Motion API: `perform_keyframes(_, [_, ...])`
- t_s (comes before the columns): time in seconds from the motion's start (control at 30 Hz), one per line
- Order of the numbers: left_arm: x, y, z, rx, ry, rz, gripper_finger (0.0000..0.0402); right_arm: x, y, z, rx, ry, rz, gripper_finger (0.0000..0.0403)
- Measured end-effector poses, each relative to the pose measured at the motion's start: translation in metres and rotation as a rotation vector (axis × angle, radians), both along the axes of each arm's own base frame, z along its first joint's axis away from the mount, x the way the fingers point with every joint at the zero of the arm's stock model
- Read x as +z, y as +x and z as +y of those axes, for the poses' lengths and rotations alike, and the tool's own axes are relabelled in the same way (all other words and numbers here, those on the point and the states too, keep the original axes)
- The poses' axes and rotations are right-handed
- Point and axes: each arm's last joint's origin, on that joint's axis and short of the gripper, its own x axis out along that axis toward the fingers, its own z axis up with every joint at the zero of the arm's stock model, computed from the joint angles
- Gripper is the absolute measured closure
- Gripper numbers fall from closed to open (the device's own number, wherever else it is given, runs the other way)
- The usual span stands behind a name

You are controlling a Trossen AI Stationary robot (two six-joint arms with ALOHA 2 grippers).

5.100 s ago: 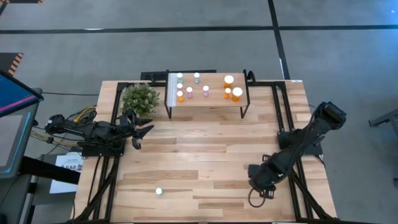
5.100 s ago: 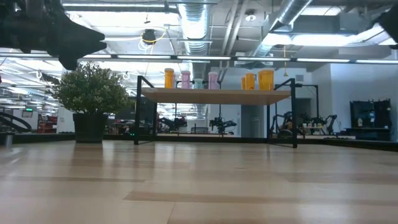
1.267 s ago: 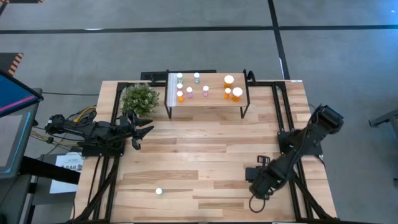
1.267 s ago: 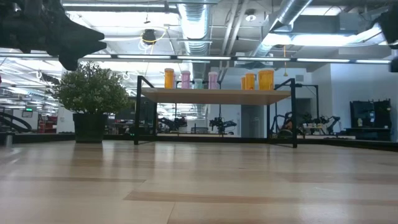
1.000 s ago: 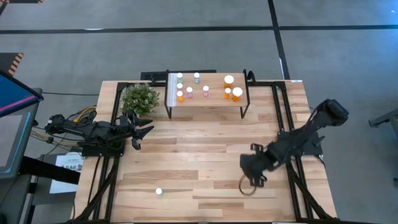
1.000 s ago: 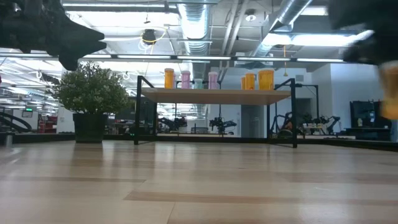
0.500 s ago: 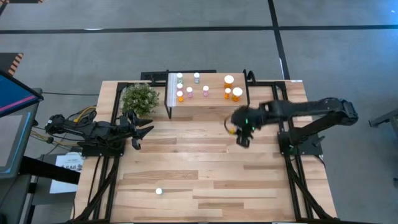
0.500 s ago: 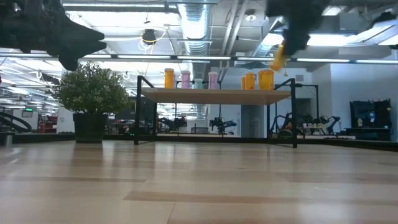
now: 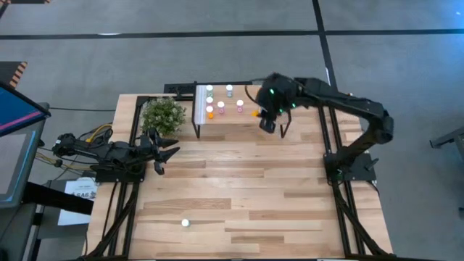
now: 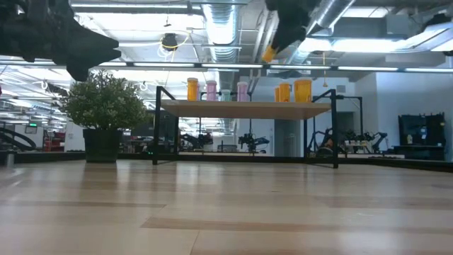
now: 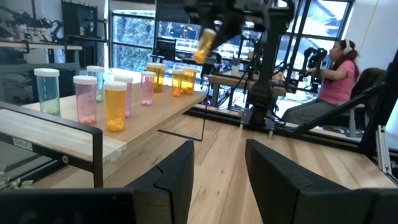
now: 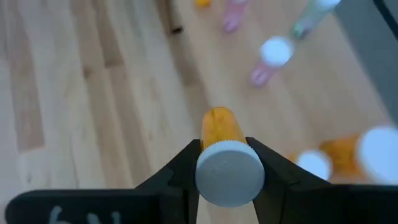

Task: Pick and place medicine bottles onto shelf by color
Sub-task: Put the orange small pill bottle on the shelf

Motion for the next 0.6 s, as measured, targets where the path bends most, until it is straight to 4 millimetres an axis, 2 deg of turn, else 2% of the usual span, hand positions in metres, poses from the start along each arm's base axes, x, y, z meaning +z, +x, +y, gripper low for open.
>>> perform_keyframes(0.27, [-0.001, 0.000, 0.000, 0.000, 0.002, 0.007, 0.0269, 0.006, 0.021, -0.057, -0.025, 0.093, 0.047, 0.0277])
perform_keyframes(0.47, [-0.001, 0.000, 0.000, 0.000, 0.002, 0.008, 0.0269, -0.005, 0.029, -0.092, -0.026, 0.088, 0.128, 0.0274])
perform_keyframes(0.6, [-0.001, 0.000, 0.000, 0.000, 0.004, 0.013, 0.0269, -0.014, 0.034, -0.106, 0.015, 0.064, 0.163, 0.0275])
